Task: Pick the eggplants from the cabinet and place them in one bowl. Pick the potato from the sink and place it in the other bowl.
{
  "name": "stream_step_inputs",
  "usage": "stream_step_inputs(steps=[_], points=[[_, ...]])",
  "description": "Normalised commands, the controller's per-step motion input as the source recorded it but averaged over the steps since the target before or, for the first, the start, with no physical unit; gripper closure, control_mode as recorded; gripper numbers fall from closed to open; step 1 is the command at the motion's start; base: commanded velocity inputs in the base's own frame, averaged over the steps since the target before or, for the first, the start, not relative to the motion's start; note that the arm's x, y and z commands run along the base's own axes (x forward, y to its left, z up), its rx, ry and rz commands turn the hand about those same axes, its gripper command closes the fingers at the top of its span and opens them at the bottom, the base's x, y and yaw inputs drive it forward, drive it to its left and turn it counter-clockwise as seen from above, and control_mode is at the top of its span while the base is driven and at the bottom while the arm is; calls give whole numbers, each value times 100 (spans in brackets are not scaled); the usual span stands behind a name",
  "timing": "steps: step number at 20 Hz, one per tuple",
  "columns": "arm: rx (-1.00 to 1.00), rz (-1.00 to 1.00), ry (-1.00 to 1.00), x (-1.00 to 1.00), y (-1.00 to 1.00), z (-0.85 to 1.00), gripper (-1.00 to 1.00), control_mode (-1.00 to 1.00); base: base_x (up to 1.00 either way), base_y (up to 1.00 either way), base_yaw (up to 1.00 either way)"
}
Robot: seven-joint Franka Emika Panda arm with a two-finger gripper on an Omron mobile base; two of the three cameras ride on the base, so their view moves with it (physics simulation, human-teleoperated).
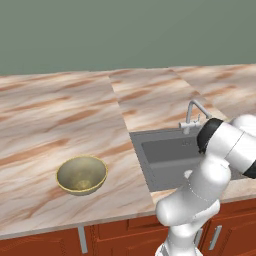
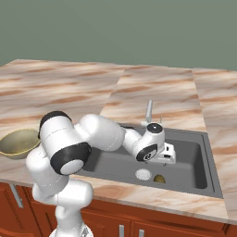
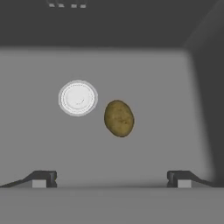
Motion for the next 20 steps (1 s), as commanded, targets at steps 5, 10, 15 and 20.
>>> stream_step_inputs(steps=[5, 10, 15, 20], points=[[0, 0, 0, 15, -8, -17, -100, -100, 0, 0, 0], [0, 0, 0, 16, -5, -16, -100, -100, 0, 0, 0], [0, 0, 0, 16, -4, -15, -100, -100, 0, 0, 0], [0, 0, 0, 19, -6, -13, -100, -100, 0, 0, 0]])
